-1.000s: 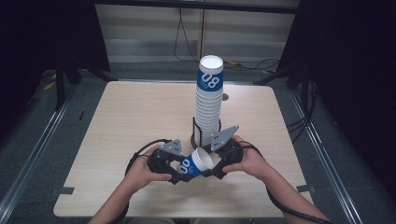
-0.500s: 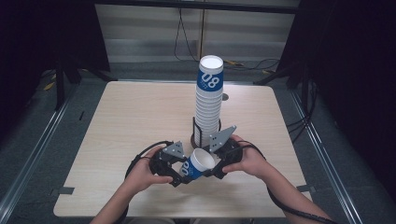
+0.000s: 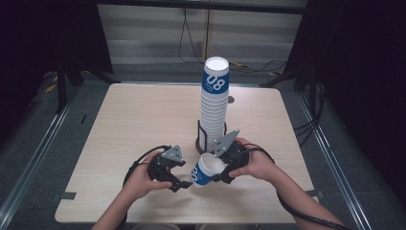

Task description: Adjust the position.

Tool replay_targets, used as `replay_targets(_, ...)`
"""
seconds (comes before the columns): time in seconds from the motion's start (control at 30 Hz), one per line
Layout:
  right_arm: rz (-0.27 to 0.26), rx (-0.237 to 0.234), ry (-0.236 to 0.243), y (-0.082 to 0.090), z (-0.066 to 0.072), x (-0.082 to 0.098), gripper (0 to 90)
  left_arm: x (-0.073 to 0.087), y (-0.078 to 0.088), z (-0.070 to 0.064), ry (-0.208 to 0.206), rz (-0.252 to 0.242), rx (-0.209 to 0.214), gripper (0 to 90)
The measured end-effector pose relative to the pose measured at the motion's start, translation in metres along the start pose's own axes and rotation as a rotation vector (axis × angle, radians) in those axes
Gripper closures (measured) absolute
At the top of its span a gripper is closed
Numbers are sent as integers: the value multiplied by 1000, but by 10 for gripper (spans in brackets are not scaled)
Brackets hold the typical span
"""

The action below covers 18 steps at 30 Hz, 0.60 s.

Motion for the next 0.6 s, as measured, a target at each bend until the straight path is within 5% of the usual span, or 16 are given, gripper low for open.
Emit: replay_targets(0.6, 223, 35, 31, 6, 0, 13, 156, 12, 0, 6, 30, -11, -15, 175)
Point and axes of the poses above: each handheld gripper's, and its own axes: y roughly backward along the jaws, x roughly out of its underside, z roughly to its left, the point moved 8 cm from there along -y, roughly forward along the jaws, and after that the axes turned 5 degrees about -x, right-handed, at the moved point
